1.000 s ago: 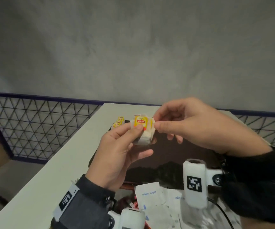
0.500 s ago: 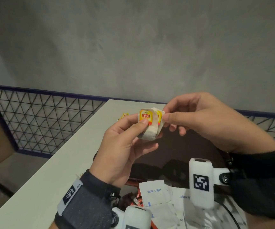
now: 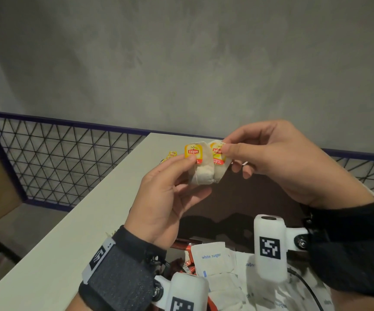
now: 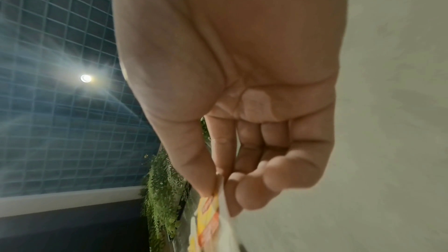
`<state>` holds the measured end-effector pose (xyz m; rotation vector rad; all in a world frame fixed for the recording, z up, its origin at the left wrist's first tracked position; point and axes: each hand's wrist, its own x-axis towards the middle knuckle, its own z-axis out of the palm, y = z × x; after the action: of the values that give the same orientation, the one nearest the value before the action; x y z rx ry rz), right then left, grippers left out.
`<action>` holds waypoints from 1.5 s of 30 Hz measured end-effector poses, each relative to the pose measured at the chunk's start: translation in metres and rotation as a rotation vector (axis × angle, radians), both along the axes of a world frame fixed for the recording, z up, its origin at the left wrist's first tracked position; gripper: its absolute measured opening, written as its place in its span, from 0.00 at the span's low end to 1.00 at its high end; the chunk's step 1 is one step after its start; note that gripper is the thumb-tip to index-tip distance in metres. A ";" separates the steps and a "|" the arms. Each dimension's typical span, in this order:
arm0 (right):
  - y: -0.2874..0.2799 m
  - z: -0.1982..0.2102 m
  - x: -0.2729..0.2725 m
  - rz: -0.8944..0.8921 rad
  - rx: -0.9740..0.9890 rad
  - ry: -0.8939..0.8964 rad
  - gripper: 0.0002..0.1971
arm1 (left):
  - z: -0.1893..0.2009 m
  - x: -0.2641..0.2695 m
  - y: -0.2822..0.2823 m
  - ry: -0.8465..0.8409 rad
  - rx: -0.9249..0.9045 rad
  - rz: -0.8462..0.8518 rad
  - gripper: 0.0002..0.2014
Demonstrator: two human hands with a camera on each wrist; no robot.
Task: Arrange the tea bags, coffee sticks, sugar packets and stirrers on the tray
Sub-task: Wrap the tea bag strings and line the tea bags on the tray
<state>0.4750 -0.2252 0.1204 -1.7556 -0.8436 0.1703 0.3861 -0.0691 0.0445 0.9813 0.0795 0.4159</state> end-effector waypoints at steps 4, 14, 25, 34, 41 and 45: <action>-0.008 0.004 0.003 -0.044 -0.021 -0.044 0.06 | 0.000 0.001 0.005 0.030 -0.074 0.058 0.06; -0.009 0.006 -0.008 0.129 -0.231 -0.192 0.05 | -0.001 -0.001 -0.003 0.053 0.095 -0.008 0.14; 0.002 0.000 -0.003 -0.069 -0.268 -0.270 0.04 | 0.000 0.000 -0.004 0.080 0.160 -0.005 0.13; -0.007 0.003 0.000 -0.061 -0.287 -0.308 0.04 | -0.003 0.002 -0.003 0.096 0.221 0.108 0.12; -0.007 0.005 -0.007 0.075 -0.239 -0.247 0.03 | -0.007 0.004 -0.001 0.078 0.299 0.152 0.12; 0.004 -0.002 -0.006 0.026 -0.269 -0.304 0.04 | -0.009 0.006 -0.003 0.070 0.333 0.165 0.10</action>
<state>0.4692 -0.2212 0.1188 -2.0553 -1.1031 0.0342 0.3919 -0.0724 0.0354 1.3234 0.1595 0.5579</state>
